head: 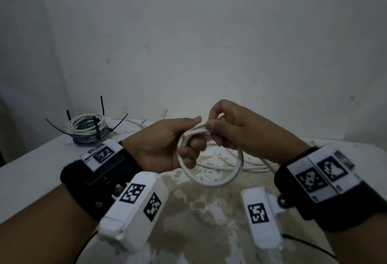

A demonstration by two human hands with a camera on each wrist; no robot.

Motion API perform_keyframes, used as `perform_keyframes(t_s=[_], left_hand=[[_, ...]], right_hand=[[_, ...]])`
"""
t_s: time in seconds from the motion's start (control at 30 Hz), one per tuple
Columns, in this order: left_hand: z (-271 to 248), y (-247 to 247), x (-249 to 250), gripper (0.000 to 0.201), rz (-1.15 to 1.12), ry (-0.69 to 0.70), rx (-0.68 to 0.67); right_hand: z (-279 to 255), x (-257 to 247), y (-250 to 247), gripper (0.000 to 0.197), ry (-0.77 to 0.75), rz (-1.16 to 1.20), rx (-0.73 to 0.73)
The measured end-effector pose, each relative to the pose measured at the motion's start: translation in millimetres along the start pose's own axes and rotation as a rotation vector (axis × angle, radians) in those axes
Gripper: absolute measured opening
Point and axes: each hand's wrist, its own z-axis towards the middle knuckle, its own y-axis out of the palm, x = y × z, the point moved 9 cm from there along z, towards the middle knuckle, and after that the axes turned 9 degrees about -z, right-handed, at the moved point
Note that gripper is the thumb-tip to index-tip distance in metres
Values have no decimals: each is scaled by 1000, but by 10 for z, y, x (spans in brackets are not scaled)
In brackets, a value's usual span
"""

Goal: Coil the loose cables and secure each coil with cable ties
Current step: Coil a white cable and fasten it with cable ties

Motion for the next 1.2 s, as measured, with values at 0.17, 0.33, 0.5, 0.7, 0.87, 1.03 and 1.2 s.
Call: perform_keyframes(t_s=[0.17,0.33,0.5,0.7,0.87,1.03,1.2], left_hand=[[10,130,-108,27,-149,-67,-218],[52,188,-238,27,-172,-99,-263],[70,187,-220,18,-35,-15,-237],[122,198,-282,38,-181,-108,-214],[122,154,-93,25,-212,60,-110],[-65,-170,442,26,-314,312,-40],[-208,-358,607,19,-233,344,100]], right_hand=[[-66,52,-13,15,-13,109,-5],[-129,120,7,16,-14,218,-11],[-150,193,-42,17,1,189,21],[-199,169,-44,16,-5,249,12],[-200,308,-189,28,21,145,207],[-312,739,-166,13,120,-160,300],[-438,865,-134,15,140,-298,380]])
